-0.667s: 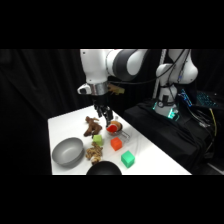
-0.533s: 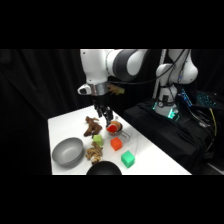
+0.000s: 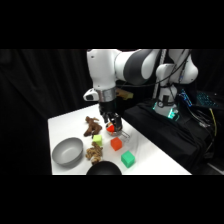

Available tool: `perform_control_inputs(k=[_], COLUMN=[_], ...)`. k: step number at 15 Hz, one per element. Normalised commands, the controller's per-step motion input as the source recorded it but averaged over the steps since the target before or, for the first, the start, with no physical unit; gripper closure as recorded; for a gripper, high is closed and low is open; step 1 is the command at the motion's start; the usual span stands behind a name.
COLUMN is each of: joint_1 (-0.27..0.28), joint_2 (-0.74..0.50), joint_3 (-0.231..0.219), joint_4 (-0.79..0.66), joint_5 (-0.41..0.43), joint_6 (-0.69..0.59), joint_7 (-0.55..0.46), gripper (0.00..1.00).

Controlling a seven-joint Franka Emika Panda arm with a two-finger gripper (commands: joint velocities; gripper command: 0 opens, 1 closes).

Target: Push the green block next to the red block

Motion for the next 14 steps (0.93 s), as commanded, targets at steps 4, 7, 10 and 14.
perform_control_inputs(k=[4, 7, 10, 14], joint_1=[0.198, 0.197, 0.183, 0.164], joint_2=[-0.04, 0.09, 0.25, 0.35], joint_3=[0.107, 0.097, 0.054, -0.015], joint_4=[-0.11, -0.03, 0.08, 0.16], joint_5=[-0.076, -0.111, -0.156, -0.157], joint_6=[0.23, 0.29, 0.33, 0.29], joint_7=[0.4, 0.43, 0.39, 0.31], gripper=[0.0, 0.0, 0.0, 0.0])
